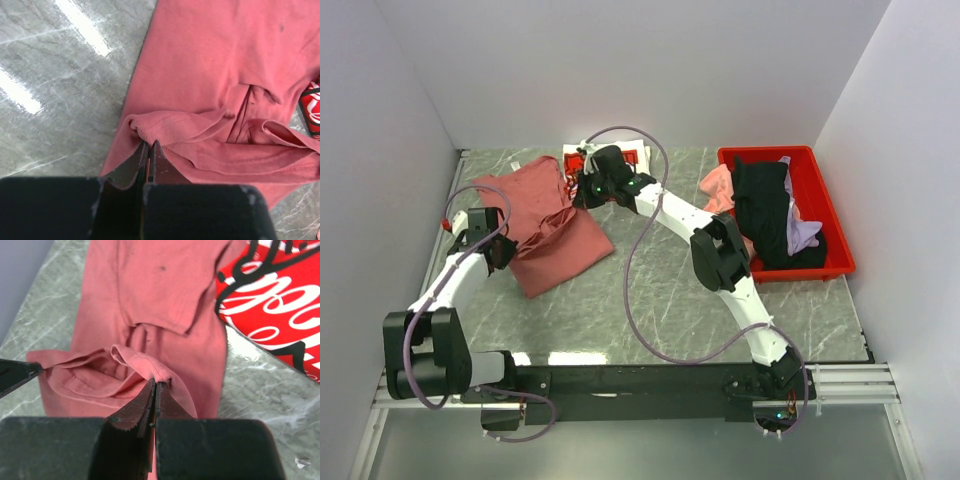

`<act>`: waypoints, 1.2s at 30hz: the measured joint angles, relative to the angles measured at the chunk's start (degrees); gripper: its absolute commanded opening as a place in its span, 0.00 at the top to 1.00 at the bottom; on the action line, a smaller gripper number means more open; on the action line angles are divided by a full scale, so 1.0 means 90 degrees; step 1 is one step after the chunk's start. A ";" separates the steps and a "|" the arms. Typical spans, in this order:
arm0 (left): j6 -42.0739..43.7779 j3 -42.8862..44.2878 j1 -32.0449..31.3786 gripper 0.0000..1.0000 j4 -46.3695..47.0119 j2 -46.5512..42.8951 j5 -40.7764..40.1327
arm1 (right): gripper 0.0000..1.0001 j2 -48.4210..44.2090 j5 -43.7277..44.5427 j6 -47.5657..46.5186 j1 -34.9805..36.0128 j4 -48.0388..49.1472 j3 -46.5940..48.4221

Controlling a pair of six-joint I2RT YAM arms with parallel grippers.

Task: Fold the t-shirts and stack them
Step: Fold the tshirt

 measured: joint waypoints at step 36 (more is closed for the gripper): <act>-0.0381 -0.2222 0.0058 0.14 -0.0721 -0.2443 0.1122 | 0.15 -0.2589 0.0097 0.0563 -0.0163 0.0019 -0.4352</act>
